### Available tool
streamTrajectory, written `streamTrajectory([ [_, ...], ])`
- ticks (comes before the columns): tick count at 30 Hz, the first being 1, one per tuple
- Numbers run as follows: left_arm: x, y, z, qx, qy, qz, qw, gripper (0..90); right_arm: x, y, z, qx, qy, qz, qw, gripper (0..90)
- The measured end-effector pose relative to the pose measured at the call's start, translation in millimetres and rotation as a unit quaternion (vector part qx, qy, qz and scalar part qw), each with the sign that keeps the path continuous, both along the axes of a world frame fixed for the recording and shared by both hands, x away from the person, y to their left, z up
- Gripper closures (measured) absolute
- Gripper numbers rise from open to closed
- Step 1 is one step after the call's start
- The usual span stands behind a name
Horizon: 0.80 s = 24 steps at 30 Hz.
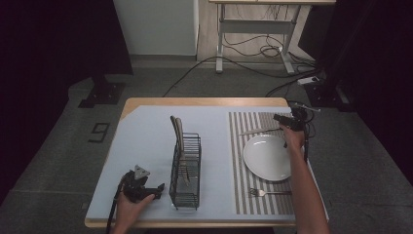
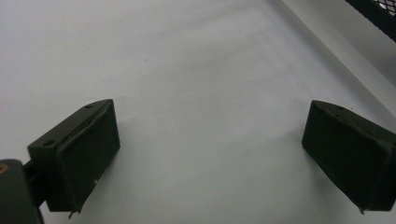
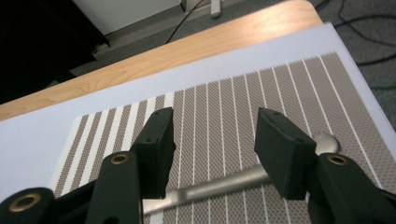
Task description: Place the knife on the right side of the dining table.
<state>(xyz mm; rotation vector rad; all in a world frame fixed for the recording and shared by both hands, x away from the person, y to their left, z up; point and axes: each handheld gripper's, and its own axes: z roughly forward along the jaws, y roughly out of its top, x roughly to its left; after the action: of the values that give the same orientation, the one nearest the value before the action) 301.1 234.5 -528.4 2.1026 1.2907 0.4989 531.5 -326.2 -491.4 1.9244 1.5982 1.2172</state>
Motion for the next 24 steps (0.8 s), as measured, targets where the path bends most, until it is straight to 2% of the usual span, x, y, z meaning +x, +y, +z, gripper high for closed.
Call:
streamTrajectory([
  [1,0.0,0.0,0.0,0.0,0.0,0.0,1.0,3.6,5.6,1.9,-2.3,-0.007,0.013,0.009,0.9998,46.5],
  [3,0.0,0.0,0.0,0.0,0.0,0.0,1.0,3.6,7.6,2.5,-3.4,-0.012,0.015,0.013,0.9997,46.5],
  [4,0.0,0.0,0.0,0.0,0.0,0.0,1.0,3.6,13.0,5.3,-5.0,-0.02,0.025,0.022,0.9992,46.6],
  [8,0.0,0.0,0.0,0.0,0.0,0.0,1.0,3.6,19.3,9.7,-10.5,-0.037,0.02,0.035,0.9985,47.0],
  [9,0.0,0.0,0.0,0.0,0.0,0.0,1.0,3.6,25.0,12.0,-17.5,-0.043,0.042,0.037,0.9975,46.4],
  [10,0.0,0.0,0.0,0.0,0.0,0.0,1.0,3.6,25.0,12.0,-17.5,-0.043,0.042,0.037,0.9975,46.4],
  [11,0.0,0.0,0.0,0.0,0.0,0.0,1.0,3.6,29.2,13.4,-23.1,-0.048,0.057,0.041,0.9964,46.6],
  [15,0.0,0.0,0.0,0.0,0.0,0.0,1.0,3.6,32.7,16.9,-27.7,-0.061,0.069,0.043,0.9949,47.5],
  [24,-0.1,0.0,-0.1,0.0,0.0,0.0,1.0,3.6,30.7,14.2,-26.1,-0.055,0.081,0.026,0.9949,48.0],
])
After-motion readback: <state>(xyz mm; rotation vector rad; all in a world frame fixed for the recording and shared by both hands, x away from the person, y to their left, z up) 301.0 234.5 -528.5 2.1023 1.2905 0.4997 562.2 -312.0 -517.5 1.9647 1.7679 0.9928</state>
